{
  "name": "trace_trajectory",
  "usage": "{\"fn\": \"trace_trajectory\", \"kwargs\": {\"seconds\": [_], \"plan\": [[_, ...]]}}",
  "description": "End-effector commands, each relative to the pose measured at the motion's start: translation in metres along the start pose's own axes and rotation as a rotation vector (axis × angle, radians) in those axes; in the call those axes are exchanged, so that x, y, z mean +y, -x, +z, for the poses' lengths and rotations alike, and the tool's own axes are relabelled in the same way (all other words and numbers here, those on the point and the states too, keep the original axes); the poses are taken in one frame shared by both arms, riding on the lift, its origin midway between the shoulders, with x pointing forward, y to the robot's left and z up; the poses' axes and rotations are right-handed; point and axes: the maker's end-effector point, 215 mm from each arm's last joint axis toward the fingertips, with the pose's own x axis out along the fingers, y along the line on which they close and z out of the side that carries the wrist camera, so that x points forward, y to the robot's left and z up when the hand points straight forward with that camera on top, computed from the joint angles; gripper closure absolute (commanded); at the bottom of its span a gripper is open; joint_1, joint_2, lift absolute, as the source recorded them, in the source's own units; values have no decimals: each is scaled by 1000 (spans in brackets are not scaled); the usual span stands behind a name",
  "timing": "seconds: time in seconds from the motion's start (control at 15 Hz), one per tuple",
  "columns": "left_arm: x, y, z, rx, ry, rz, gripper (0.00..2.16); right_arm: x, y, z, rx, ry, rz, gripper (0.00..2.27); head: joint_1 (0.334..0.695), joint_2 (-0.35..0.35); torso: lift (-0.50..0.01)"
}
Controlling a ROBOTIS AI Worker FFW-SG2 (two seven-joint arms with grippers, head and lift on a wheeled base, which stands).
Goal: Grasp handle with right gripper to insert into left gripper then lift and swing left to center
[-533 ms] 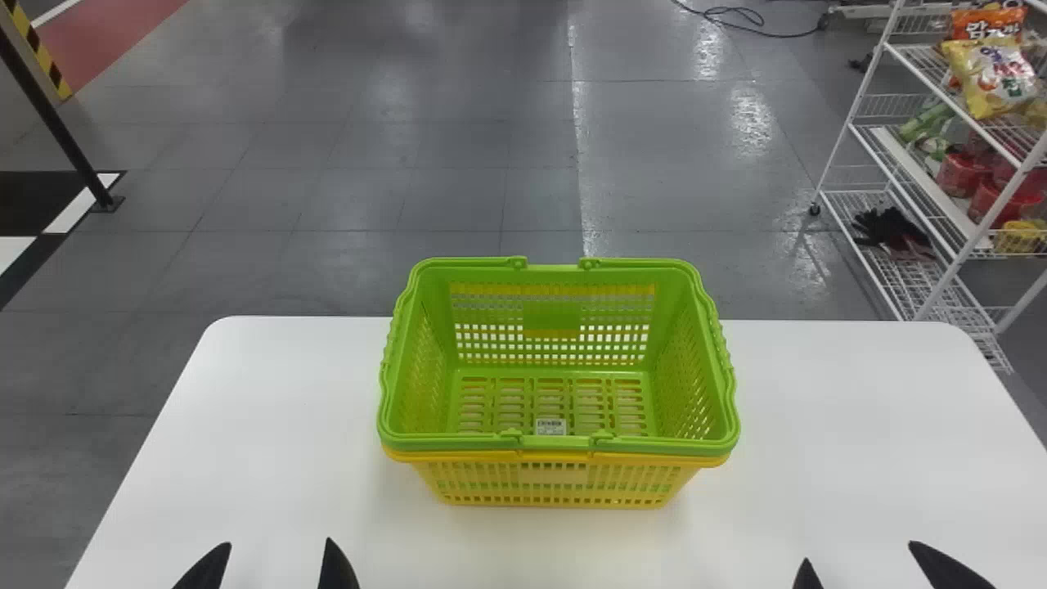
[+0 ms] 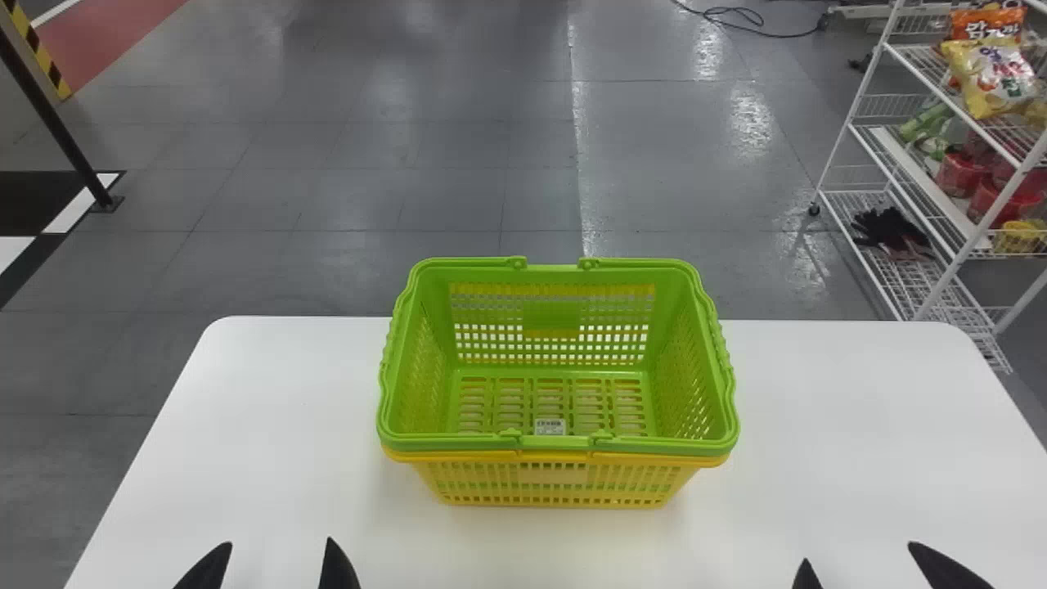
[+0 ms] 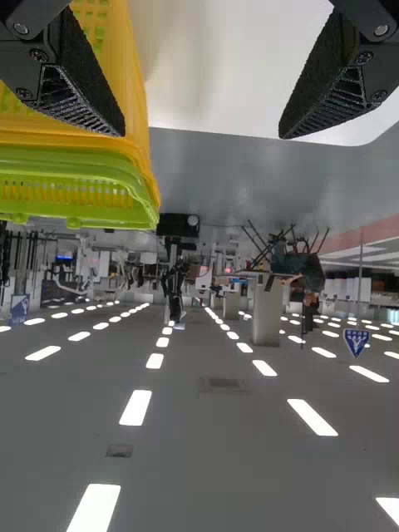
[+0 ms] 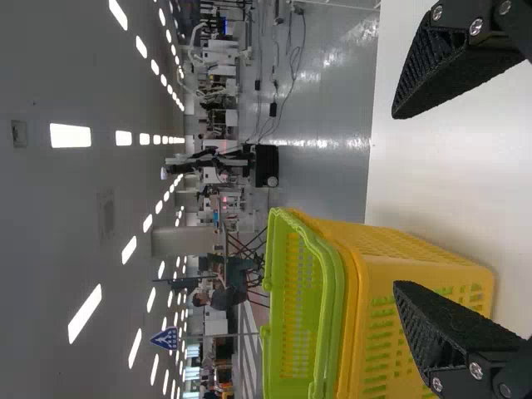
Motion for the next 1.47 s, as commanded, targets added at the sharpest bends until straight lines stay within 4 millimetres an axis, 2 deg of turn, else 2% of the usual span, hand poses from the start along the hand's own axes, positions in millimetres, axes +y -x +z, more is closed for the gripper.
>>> {"fn": "trace_trajectory", "kwargs": {"seconds": [0.0,0.27,0.53,0.67,0.93,1.13,1.27,1.33,1.4], "plan": [[-1,-1,2,-6,1,-2,130,0,0,-1,1,-1,-2,76,695,46,-93],[3,-16,20,-31,-19,2,90,2,0,-2,4,-2,10,80,695,47,-93],[12,-51,35,6,-87,-5,100,2,0,0,0,2,14,80,695,61,-93],[14,-72,37,57,-116,-28,113,3,0,1,-1,3,17,83,695,66,-93],[25,-107,76,31,-125,-20,124,6,0,0,0,-2,25,87,695,87,-93],[36,-134,85,92,-101,-25,124,7,-1,0,-2,-1,22,87,695,105,-93],[45,-149,65,224,-70,-60,110,7,-1,1,-4,-1,20,87,695,115,-93],[49,-160,77,208,-38,-61,103,7,-1,0,-1,-3,19,87,695,117,-93],[51,-168,79,218,-40,-62,103,7,-2,1,-2,-2,19,87,695,126,-93]]}}
